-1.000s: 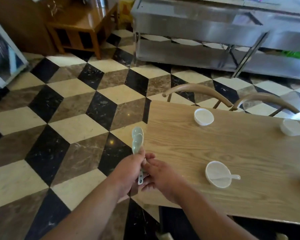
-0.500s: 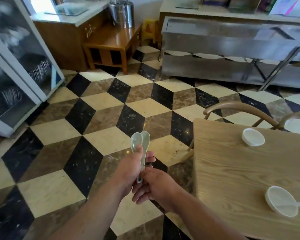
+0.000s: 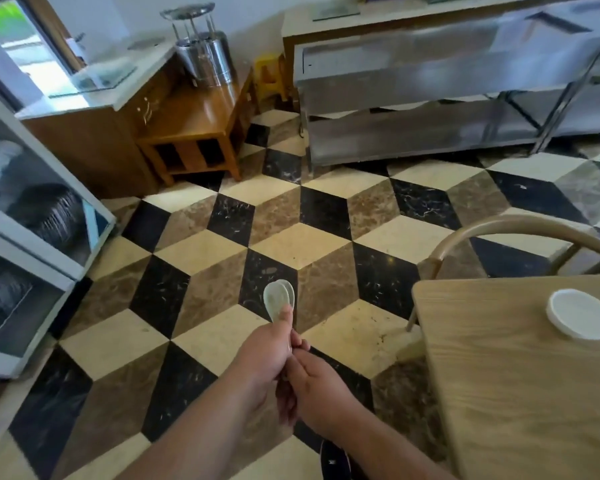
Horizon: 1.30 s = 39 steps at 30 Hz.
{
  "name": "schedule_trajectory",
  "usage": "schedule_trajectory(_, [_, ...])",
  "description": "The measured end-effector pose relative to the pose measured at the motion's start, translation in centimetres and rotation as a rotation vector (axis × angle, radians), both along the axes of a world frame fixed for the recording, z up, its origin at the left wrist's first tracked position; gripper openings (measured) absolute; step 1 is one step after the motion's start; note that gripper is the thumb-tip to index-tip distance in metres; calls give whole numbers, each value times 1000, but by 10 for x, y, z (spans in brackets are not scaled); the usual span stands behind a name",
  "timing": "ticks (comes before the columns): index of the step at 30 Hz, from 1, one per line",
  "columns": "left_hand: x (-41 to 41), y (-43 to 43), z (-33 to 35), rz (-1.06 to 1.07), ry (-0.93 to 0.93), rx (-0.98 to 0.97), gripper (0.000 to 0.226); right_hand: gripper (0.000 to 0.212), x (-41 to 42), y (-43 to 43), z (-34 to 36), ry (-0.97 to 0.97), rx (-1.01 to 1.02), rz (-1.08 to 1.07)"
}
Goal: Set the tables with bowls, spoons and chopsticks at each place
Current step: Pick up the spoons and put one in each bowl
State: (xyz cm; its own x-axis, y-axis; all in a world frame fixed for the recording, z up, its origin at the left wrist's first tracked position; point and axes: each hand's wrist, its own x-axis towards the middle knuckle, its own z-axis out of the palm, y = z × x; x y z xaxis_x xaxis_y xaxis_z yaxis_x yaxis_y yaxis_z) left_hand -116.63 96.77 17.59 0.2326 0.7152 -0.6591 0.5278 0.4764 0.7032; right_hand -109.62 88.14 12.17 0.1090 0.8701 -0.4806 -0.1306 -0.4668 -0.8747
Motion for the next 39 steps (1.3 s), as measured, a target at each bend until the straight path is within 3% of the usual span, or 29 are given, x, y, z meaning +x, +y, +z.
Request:
schedule_trajectory(10, [122,162,35,-256,-205,-13,38,44,143,156,40,25,114,-262])
schedule_trajectory(18, [241,257,35,-397,-191,-50,27,42,241,231,41,-38,47,-485])
schedule_trajectory(23, [332,303,22,-663,-189,-5,28,37,304,268,25,-118,-24,-735])
schedule_trajectory(29, [439,329,18,-1046,-145,1,28,36,360,287,22,-33,-86,-1109])
schedule_trajectory(39, [576,264,11,-1459,-36,-120,26,38,438,239,22,114,-22,-1593])
